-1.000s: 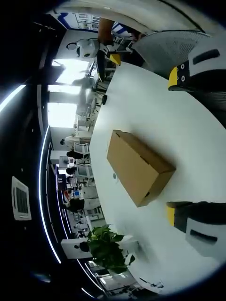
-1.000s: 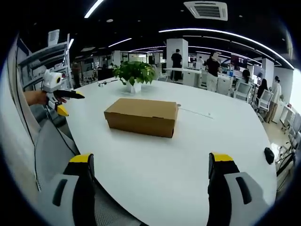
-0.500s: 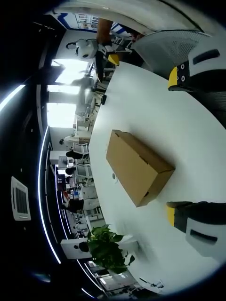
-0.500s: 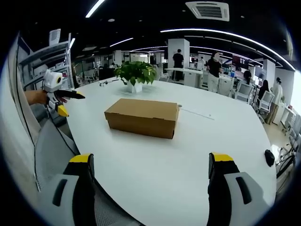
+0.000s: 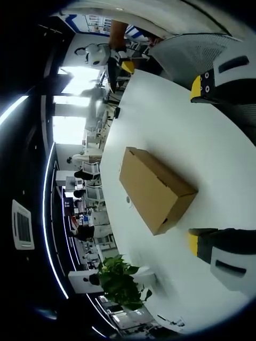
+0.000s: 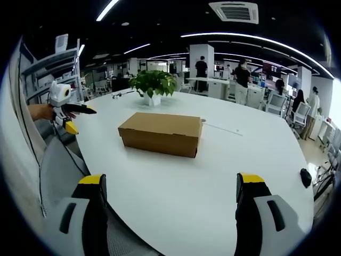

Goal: Operate the shoe box by opening the lid, removing the specified soft item, and placing it in the target area until the item is outside and the box remains undamaged.

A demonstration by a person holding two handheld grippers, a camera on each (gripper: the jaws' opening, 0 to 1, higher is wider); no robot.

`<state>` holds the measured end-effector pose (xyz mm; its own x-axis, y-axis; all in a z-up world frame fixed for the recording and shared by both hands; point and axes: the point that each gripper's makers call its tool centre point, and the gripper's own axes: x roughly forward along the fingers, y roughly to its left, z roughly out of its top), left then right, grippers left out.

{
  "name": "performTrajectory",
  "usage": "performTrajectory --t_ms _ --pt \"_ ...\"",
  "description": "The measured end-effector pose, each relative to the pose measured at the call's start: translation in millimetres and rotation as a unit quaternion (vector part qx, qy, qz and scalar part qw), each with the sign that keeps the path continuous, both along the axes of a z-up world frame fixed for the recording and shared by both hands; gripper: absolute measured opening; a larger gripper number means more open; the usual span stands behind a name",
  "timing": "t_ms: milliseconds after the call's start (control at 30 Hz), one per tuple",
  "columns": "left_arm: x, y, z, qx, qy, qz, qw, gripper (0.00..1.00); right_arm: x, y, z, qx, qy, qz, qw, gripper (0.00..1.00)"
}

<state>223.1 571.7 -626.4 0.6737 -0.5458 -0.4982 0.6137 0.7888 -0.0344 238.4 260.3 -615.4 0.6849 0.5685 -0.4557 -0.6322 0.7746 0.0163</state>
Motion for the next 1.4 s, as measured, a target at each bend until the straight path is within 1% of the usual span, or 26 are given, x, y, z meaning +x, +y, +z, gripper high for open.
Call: performTrajectory --t_ms 267,633,667,733,833,967,1167,1200,1400 --pt "-1.7 0 -0.3 0.001 0.0 0.0 1.0 0.99 0 -2 -0.4 0.001 0.0 -0.002 1.0 0.96" --pt "2.6 0 -1.7 0.006 -0.001 0.001 1.0 0.98 0 -2 -1.2 -0.003 0.001 0.0 1.0 0.96" --pt "3.9 2 -0.5 0.01 -0.005 0.004 0.9999 0.98 0 -2 -1.1 -0.002 0.001 -0.001 1.0 0.96" --pt "5.7 3 2.7 0.006 -0.01 0.01 0.9999 0.97 0 -2 -0.3 -0.002 0.0 -0.001 1.0 0.96" --pt "6.9 6 2.5 0.006 -0.004 0.015 0.9999 0.97 1 -1 0.9 -0.003 0.0 0.001 1.0 0.96" --pt "12.6 7 8.6 -0.003 -0.004 0.02 0.9998 0.98 4 0 3.0 -0.004 -0.001 0.002 1.0 0.96" --pt "18.3 7 6.1 0.008 -0.004 0.02 0.9997 0.98 11 4 4.6 -0.006 -0.001 0.011 0.9999 0.96" --pt "19.3 6 4.0 0.012 0.0 0.022 0.9997 0.97 12 4 4.4 -0.007 0.0 0.013 0.9999 0.96" --pt "20.6 -2 0.1 0.021 0.008 0.016 0.9996 0.97 18 7 3.1 -0.011 0.002 0.025 0.9996 0.96"
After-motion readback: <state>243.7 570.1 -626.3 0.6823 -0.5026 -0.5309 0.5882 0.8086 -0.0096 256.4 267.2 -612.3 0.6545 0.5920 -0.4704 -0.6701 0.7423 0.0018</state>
